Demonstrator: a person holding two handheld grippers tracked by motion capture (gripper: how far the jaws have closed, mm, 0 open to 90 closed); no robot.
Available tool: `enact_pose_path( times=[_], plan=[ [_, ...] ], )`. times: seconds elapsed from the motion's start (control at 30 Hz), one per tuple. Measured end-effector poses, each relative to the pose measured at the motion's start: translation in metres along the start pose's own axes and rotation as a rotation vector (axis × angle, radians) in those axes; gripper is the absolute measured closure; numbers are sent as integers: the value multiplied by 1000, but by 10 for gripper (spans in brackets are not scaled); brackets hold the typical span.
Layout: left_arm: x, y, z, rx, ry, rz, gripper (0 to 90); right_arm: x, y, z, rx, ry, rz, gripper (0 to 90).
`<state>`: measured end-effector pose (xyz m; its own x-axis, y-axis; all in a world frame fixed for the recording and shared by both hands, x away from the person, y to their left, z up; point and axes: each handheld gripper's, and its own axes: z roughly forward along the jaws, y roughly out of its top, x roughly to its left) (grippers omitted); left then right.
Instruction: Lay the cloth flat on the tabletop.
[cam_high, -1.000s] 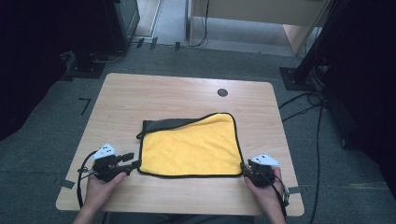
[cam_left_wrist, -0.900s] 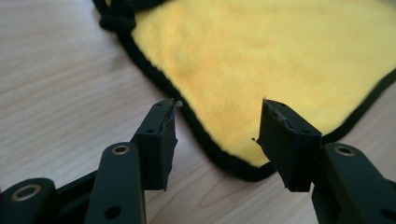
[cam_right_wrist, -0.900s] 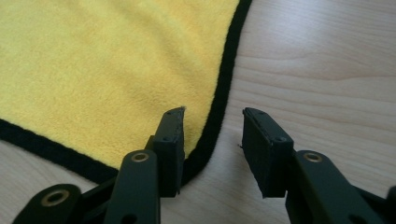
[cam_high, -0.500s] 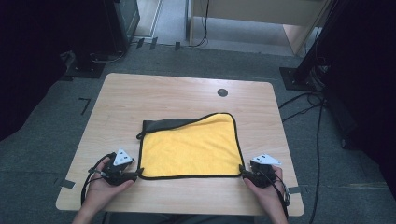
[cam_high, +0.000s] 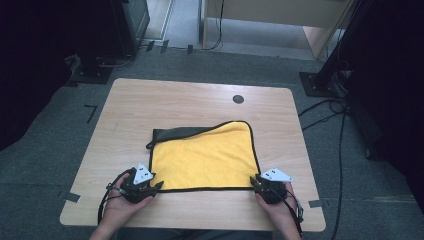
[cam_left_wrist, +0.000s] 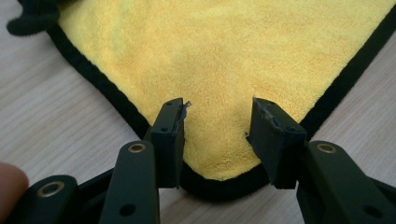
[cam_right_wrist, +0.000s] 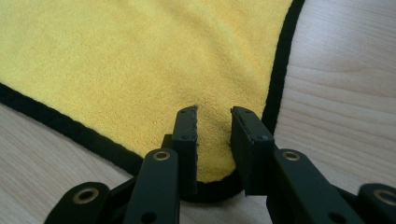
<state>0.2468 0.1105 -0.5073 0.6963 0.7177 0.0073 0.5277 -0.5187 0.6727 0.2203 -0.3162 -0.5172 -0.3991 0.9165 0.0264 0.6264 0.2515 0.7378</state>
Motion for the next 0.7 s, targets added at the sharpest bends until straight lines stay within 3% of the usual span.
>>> enact_pose_path(
  times=[0.27,0.5,0.53,0.6,0.63,0.7],
  plan=[
    [-8,-11,-10,2,-1,1,605,5,-11,-12,2,-1,1,722],
    [-16,-18,-18,8,-26,11,601,16,-18,-26,53,-7,1,724],
    [-10,-18,-19,-13,-62,-20,577,16,-20,-28,52,-3,1,720],
    [5,-14,-19,-83,-73,-137,546,16,-23,-30,40,9,11,707],
    [15,-11,-18,-115,-54,-194,533,15,-23,-30,38,18,16,700],
    [32,-4,-14,-150,36,-281,519,15,-22,-29,40,20,21,687]
  ],
)
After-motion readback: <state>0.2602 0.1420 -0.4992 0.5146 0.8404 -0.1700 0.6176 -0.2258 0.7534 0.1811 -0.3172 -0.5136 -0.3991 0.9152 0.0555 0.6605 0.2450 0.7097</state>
